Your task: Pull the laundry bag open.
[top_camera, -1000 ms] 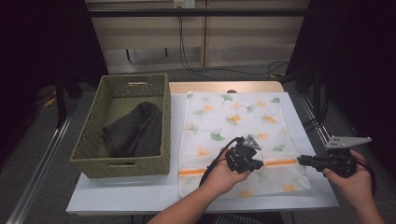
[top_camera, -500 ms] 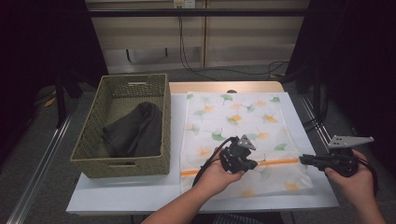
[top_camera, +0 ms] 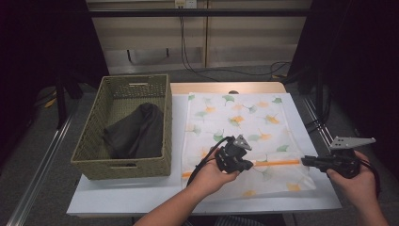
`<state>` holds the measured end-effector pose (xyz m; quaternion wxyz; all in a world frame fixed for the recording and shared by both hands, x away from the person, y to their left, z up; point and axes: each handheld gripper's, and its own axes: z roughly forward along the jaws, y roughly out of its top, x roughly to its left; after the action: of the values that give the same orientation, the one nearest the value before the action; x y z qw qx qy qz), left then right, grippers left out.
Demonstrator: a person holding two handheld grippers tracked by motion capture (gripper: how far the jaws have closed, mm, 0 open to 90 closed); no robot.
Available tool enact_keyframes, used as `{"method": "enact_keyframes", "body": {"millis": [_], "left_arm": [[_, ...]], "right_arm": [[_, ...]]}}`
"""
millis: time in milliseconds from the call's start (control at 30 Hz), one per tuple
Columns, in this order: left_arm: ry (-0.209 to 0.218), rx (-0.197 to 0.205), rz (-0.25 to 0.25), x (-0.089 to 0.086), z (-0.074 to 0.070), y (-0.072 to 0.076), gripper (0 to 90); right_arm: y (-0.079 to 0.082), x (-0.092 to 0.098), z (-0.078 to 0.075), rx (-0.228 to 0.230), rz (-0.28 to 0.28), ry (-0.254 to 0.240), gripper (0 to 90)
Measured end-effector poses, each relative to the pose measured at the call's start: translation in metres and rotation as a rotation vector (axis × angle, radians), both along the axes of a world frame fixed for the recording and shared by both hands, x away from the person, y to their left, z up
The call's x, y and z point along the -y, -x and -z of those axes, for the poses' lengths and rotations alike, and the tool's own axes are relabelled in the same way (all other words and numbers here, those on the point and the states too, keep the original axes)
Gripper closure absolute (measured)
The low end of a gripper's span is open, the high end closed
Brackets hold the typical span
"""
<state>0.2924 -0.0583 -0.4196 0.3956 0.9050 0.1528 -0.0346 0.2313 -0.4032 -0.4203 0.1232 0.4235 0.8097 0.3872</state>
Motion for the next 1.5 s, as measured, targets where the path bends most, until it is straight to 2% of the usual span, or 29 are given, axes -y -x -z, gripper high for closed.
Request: {"method": "enact_keyframes", "body": {"millis": [100, 200, 267, 333, 400, 467, 500, 667, 700, 767, 933, 1300, 1367, 1433, 1467, 1500], "left_arm": [[0.007, -0.002, -0.013, -0.004, 0.000, 0.000, 90.0], [0.004, -0.012, -0.006, -0.008, 0.000, -0.002, 90.0], [-0.005, -0.012, -0.013, -0.011, -0.001, -0.002, 90.0], [0.005, -0.015, -0.016, -0.014, 0.000, -0.002, 90.0], [-0.008, -0.012, -0.015, -0.017, -0.001, -0.001, 90.0], [0.003, -0.020, -0.020, -0.020, 0.000, 0.000, 90.0], [-0.013, -0.011, -0.023, -0.022, -0.001, 0.000, 90.0], [-0.018, -0.005, -0.023, -0.032, -0.002, 0.001, 90.0], [-0.041, 0.000, -0.032, -0.034, -0.004, 0.002, 90.0], [-0.028, -0.005, -0.031, -0.038, -0.003, 0.002, 90.0], [-0.030, -0.007, -0.037, -0.047, -0.002, 0.002, 90.0], [-0.065, 0.005, -0.064, -0.068, -0.002, 0.003, 90.0], [-0.055, 0.006, -0.068, -0.071, -0.001, 0.003, 90.0], [-0.063, 0.003, -0.074, -0.074, -0.002, 0.003, 90.0], [-0.043, -0.001, -0.082, -0.076, -0.001, 0.004, 90.0], [-0.058, -0.002, -0.087, -0.078, -0.002, 0.004, 90.0]], "right_arm": [[0.000, 0.002, 0.001, -0.003, 0.005, 0.000, 87.1], [0.000, 0.002, 0.002, -0.011, 0.007, -0.004, 87.1], [0.000, 0.001, 0.002, -0.002, 0.008, 0.001, 87.0], [0.000, 0.002, 0.001, 0.002, 0.002, 0.001, 87.0], [0.000, 0.002, 0.001, -0.005, 0.010, 0.003, 87.0], [0.000, 0.002, 0.001, -0.008, 0.008, -0.002, 87.1], [0.000, 0.002, 0.002, -0.003, 0.006, -0.002, 87.1], [-0.001, 0.002, 0.003, -0.012, 0.008, 0.001, 87.0], [-0.001, 0.002, 0.003, -0.013, 0.009, 0.002, 87.1], [-0.002, 0.002, 0.003, -0.019, 0.013, -0.001, 87.0], [-0.002, 0.002, 0.004, -0.021, 0.013, 0.003, 87.0], [-0.003, 0.002, 0.004, -0.032, 0.021, 0.010, 87.0], [-0.002, 0.002, 0.004, -0.034, 0.023, 0.010, 87.0], [-0.002, 0.002, 0.004, -0.036, 0.028, 0.015, 87.0], [-0.002, 0.002, 0.003, -0.036, 0.027, 0.013, 87.0], [-0.002, 0.002, 0.004, -0.031, 0.024, 0.012, 87.0]]}}
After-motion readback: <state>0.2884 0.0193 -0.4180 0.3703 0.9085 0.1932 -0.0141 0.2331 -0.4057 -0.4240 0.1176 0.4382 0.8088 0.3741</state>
